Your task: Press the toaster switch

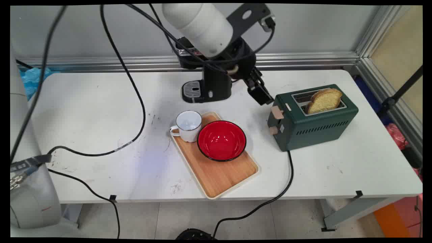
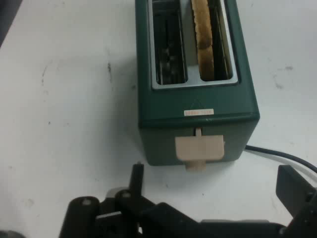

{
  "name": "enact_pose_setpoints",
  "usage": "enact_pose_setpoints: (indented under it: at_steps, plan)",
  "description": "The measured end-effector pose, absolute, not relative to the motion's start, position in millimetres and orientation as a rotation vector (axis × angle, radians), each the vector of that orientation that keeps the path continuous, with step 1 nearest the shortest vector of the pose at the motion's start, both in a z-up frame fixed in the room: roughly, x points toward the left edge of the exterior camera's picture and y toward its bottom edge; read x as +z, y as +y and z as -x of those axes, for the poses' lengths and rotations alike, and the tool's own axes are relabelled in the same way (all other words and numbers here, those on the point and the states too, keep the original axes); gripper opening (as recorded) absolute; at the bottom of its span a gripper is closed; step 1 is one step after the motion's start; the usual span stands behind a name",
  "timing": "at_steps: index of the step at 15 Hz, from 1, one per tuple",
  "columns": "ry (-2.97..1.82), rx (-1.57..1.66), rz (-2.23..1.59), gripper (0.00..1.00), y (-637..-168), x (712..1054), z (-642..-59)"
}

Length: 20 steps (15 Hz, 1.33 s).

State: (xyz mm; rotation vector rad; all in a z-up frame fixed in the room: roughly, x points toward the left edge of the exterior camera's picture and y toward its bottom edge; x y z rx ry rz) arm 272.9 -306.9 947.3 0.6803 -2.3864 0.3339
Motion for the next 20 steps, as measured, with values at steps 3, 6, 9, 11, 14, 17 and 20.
enact_pose_setpoints:
  at_steps: [3, 6, 9, 11, 14, 17, 20]
  plan:
    - [-2.376, 0.332, -0.680, 1.00, -314, 933, -266]
    - [-2.366, 0.314, -0.677, 0.00, -320, 919, -258]
    - [-2.359, 0.293, -0.672, 0.00, -323, 909, -251]
    - [-2.356, 0.282, -0.669, 0.00, -326, 902, -246]
    - [-2.354, 0.276, -0.676, 0.00, -331, 890, -240]
    - [-2.354, 0.274, -0.687, 0.00, -335, 882, -237]
    - [-2.357, 0.271, -0.701, 0.00, -339, 874, -235]
